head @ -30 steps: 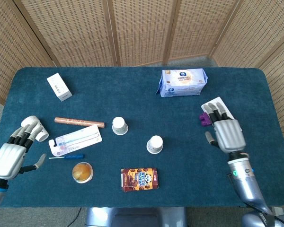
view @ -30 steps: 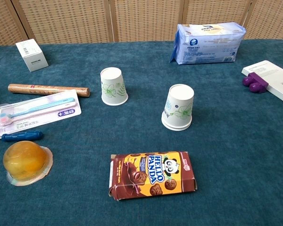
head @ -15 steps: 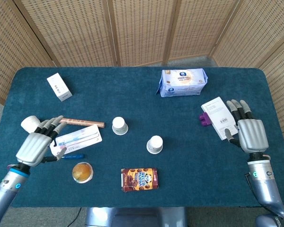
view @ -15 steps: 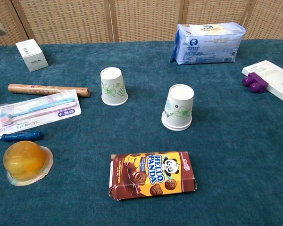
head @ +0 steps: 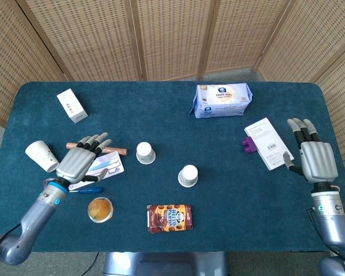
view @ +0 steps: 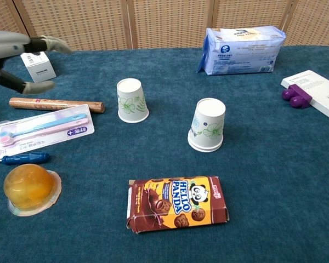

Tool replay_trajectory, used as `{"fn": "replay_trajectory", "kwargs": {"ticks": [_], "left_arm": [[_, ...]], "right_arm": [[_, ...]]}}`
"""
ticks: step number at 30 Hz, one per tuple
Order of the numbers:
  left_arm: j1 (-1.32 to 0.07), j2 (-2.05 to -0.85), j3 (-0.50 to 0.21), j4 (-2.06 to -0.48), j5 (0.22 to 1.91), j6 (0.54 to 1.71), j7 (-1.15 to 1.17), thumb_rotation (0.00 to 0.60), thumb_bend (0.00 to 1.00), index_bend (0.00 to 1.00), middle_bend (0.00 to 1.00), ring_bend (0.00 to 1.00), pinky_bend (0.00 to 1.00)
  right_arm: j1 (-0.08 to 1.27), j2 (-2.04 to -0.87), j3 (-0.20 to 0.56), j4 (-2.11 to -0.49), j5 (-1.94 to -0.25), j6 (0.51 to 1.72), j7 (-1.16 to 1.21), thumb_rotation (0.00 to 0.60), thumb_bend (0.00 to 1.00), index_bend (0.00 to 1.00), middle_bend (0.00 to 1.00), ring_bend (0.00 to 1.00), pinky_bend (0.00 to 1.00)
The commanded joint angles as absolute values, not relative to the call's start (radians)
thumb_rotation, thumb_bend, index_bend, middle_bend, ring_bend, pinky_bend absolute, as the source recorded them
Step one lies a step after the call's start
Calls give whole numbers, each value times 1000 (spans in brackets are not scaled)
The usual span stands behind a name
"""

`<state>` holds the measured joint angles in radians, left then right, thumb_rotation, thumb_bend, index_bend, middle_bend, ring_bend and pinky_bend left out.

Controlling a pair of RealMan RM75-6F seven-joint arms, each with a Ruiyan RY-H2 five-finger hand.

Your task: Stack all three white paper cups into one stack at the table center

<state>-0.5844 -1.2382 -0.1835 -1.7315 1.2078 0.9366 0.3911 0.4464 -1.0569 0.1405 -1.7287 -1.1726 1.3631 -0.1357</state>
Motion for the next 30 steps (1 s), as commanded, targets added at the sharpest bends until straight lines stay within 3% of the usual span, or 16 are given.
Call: {"fn": "replay_trajectory", "kwargs": {"ticks": [1,15,25,30], "left_arm": [[-631,-1283,-195,-1694,1161,906,436,317,444,0,0,0,123],[-769,-1474,-199,-1499,1047,835,470,377,445,0,0,0,148],[-840,-1576,-211,-1389,1052,813,426,387,444,0,0,0,182],[-861,-1614,-211,-1345,1051,807,404,457,445,0,0,0,252]], "right_arm": [[439,-1053,150,-1720,-1173,1356,-123,600,397,0,105,0,522],[396,-1028,181,-1690,-1171,1333,-74,600,398,0,106,0,521],[369,-1006,199,-1693,-1165,1328,-61,600,398,0,105,0,521],[356,-1000,206,-1691,-1162,1329,-56,600,398,0,105,0,520]]}}
